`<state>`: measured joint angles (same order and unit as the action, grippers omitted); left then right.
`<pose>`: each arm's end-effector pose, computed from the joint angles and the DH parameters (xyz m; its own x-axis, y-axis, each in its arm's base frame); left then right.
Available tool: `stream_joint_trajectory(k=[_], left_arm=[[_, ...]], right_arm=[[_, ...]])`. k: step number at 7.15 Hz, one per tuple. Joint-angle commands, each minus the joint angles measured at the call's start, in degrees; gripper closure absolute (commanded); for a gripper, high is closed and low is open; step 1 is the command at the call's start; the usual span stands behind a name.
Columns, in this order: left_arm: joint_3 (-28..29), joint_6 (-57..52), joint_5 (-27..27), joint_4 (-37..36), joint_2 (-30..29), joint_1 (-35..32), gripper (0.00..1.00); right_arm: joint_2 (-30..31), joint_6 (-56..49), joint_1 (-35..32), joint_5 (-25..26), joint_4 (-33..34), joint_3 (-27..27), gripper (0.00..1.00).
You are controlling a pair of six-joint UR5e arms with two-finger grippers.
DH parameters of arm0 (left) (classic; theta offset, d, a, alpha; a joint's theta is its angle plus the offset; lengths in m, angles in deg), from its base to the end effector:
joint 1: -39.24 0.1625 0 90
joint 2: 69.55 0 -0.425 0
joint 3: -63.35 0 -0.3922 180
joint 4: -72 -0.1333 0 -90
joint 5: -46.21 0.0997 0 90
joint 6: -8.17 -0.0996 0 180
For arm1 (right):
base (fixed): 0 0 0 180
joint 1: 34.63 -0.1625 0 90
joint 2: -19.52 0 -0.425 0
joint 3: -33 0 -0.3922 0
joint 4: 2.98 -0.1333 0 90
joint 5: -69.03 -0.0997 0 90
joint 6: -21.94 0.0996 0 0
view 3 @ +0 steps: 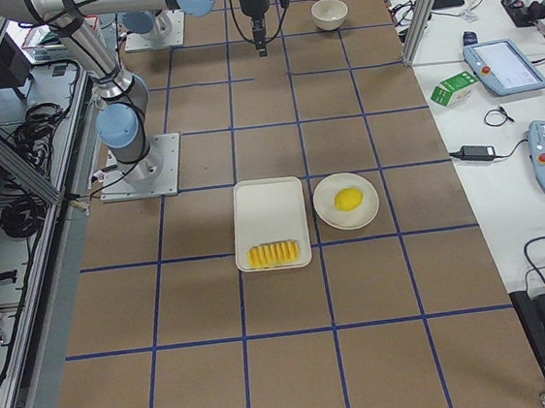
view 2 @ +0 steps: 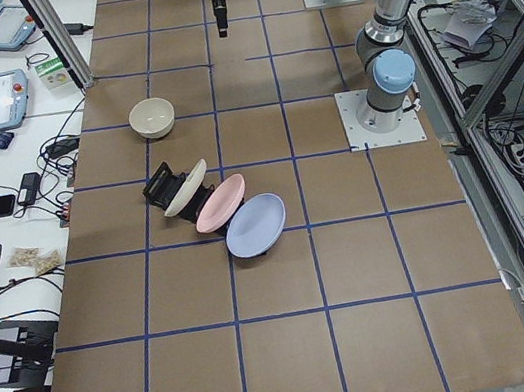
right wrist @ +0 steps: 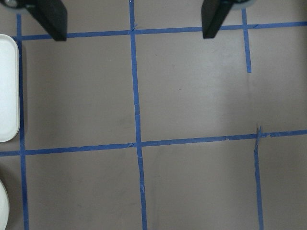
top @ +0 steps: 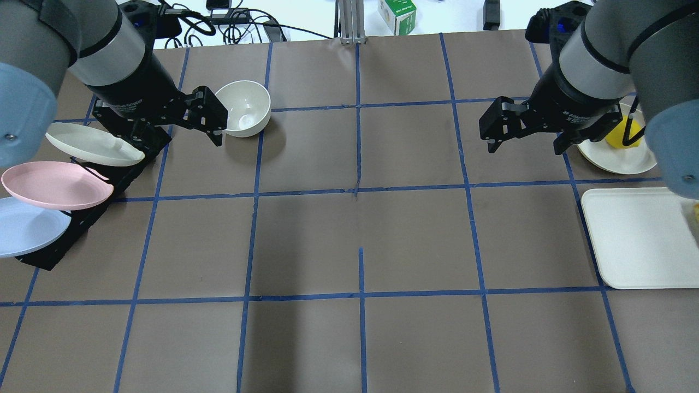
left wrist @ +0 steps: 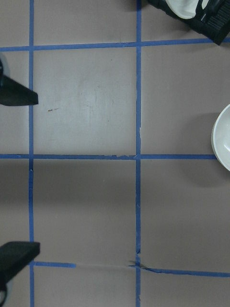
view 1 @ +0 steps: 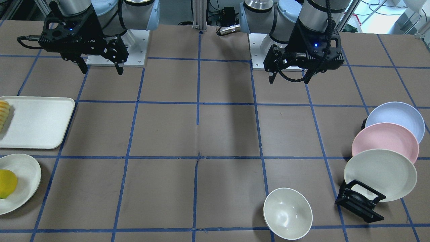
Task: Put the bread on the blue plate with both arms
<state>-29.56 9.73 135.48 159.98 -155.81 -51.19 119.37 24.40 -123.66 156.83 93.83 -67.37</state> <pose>-0.1381 -0.4679 0.4978 -0.9997 -0.0191 0.0141 -0.0197 0.9986 -0.0494 0.1298 -0.4317 0.4897 -0.9975 0.0554 -0.0428 0.0597 0.9924 -0.1078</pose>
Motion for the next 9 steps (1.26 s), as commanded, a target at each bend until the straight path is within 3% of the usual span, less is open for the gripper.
stream_joint_trajectory(k=[1,9], left_arm=[[0.09,-0.23,0.03,0.00,0.05,0.00,0.00],[-0.08,-0.33,0.12,0.09,0.31,0.00,0.00]], right_arm=[[0.00,0.00,0.00,0.00,-0.05,0.00,0.00],[0.09,0.26,0.09,0.17,-0.83,-0.53,0.00]])
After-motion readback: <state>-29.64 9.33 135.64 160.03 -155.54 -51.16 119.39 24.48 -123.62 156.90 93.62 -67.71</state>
